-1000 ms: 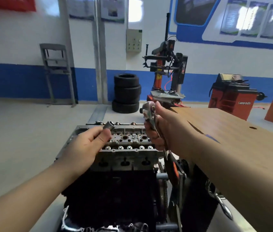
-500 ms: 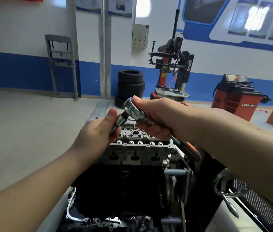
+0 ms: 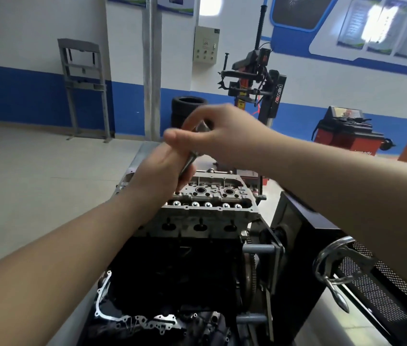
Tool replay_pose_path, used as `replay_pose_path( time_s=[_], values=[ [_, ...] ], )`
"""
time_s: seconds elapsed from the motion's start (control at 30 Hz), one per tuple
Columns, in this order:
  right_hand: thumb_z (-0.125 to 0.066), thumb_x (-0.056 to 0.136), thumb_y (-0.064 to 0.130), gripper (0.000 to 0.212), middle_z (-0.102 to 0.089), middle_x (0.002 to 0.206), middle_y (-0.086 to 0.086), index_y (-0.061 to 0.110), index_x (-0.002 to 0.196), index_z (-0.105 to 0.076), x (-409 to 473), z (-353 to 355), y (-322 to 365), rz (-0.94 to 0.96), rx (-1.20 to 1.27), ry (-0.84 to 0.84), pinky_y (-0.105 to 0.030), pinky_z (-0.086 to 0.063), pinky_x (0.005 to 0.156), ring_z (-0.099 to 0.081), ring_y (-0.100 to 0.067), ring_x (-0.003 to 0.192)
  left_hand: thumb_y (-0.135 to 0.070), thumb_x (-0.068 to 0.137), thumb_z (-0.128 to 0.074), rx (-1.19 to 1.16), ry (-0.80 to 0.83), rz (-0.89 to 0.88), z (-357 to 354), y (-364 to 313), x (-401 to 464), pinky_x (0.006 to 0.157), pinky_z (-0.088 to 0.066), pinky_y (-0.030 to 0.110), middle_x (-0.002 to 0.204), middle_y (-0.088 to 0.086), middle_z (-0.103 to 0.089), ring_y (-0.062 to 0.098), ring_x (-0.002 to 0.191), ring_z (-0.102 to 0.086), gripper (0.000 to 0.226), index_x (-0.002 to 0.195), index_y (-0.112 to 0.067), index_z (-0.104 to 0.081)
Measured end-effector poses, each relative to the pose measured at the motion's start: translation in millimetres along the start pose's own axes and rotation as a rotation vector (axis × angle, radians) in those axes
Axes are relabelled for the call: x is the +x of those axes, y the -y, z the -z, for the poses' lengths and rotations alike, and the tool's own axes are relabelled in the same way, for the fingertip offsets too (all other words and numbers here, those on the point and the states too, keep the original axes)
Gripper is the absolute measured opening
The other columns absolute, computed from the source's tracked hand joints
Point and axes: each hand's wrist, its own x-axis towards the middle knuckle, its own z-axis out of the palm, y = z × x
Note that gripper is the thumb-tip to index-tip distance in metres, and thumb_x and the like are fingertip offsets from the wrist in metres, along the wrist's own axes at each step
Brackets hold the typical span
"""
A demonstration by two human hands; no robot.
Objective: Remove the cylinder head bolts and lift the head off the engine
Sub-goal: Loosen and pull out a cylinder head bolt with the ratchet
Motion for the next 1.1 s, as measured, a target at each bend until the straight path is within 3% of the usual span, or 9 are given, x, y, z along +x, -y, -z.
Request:
replay_pose_path(
  time_s=[0.1, 0.17, 0.2, 0.3, 0.4, 0.5, 0.6, 0.9, 1.1],
  values=[
    [-0.071, 0.089, 0.051, 0.029, -0.067, 0.077, 0.005, 0.023, 0.094, -0.072, 26, 7, 10, 0.086, -0.247, -0.105, -0.018, -0.041, 0.048, -0.055, -0.003, 0.058, -0.051, 0.111, -0.039, 0.013, -0.011, -0.029, 12, 1, 24, 0.073, -0.055, 0.021, 0.096, -0.015, -0.077, -0.003, 0.084, -0.070, 0.039, 0.107, -0.031, -0.071],
    [-0.067, 0.087, 0.039, 0.027, -0.064, 0.079, -0.005, 0.012, 0.093, -0.070, 41, 12, 9, 0.067, -0.327, -0.133, -0.026, -0.040, 0.054, -0.051, -0.014, 0.062, -0.052, 0.112, -0.035, 0.239, -0.046, 0.030, 25, 22, 37, 0.081, -0.046, 0.027, 0.097, -0.032, -0.071, -0.016, 0.090, -0.063, 0.036, 0.109, -0.038, -0.068],
    [-0.065, 0.085, 0.035, 0.027, -0.062, 0.077, -0.005, 0.009, 0.093, -0.068, 47, 14, 8, 0.054, -0.345, -0.146, -0.028, -0.040, 0.056, -0.049, -0.016, 0.062, -0.048, 0.113, -0.035, 0.403, -0.041, 0.060, 32, 40, 42, 0.087, -0.043, 0.031, 0.100, -0.032, -0.068, -0.013, 0.099, -0.061, 0.033, 0.111, -0.037, -0.066],
    [-0.062, 0.083, 0.031, 0.024, -0.059, 0.074, -0.003, 0.009, 0.091, -0.067, 57, 15, -1, 0.017, -0.346, -0.145, -0.027, -0.043, 0.054, -0.051, -0.017, 0.060, -0.050, 0.112, -0.036, 0.942, 0.116, 0.194, 49, 103, 43, 0.117, -0.032, 0.042, 0.150, -0.006, -0.056, 0.025, 0.143, -0.043, 0.040, 0.138, -0.032, -0.061],
    [-0.061, 0.081, 0.031, 0.022, -0.056, 0.072, -0.001, 0.011, 0.088, -0.065, 65, 7, -13, -0.014, -0.382, -0.126, -0.026, -0.039, 0.053, -0.050, -0.020, 0.062, -0.073, 0.104, -0.022, 1.216, 0.293, 0.298, 53, 145, 37, 0.128, -0.016, 0.061, 0.174, -0.011, -0.026, 0.025, 0.161, -0.016, 0.060, 0.157, -0.048, -0.037],
    [-0.062, 0.082, 0.032, 0.019, -0.057, 0.072, 0.000, 0.015, 0.088, -0.067, 70, -3, -22, -0.031, -0.403, -0.098, -0.025, -0.038, 0.051, -0.050, -0.018, 0.060, -0.080, 0.099, -0.008, 1.242, 0.428, 0.330, 55, 159, 46, 0.127, -0.005, 0.067, 0.177, -0.017, -0.007, 0.026, 0.165, -0.005, 0.064, 0.160, -0.061, -0.010],
    [-0.063, 0.083, 0.031, 0.015, -0.052, 0.068, 0.002, 0.017, 0.077, -0.061, 73, -10, -29, -0.040, -0.374, -0.058, -0.025, -0.036, 0.048, -0.047, -0.015, 0.056, -0.072, 0.101, -0.009, 1.248, 0.472, 0.360, 58, 164, 50, 0.128, -0.003, 0.067, 0.178, -0.016, 0.001, 0.029, 0.165, -0.003, 0.060, 0.158, -0.062, 0.001],
    [-0.064, 0.085, 0.031, 0.025, -0.052, 0.072, 0.000, 0.014, 0.100, -0.072, 83, -18, -36, -0.006, -0.385, -0.030, -0.026, -0.035, 0.049, -0.045, -0.014, 0.057, -0.053, 0.106, -0.017, 1.265, 0.462, 0.343, 55, 165, 48, 0.128, -0.002, 0.065, 0.178, -0.015, 0.002, 0.028, 0.165, -0.002, 0.056, 0.160, -0.059, -0.001],
    [-0.064, 0.086, 0.032, 0.019, -0.052, 0.072, 0.000, 0.016, 0.094, -0.070, 85, -16, -35, 0.022, -0.410, 0.013, -0.027, -0.035, 0.050, -0.045, -0.016, 0.059, -0.047, 0.107, -0.020, 1.262, 0.473, 0.347, 55, 161, 48, 0.128, -0.002, 0.066, 0.179, -0.013, 0.003, 0.029, 0.165, -0.001, 0.058, 0.161, -0.058, -0.002]
  ],
)
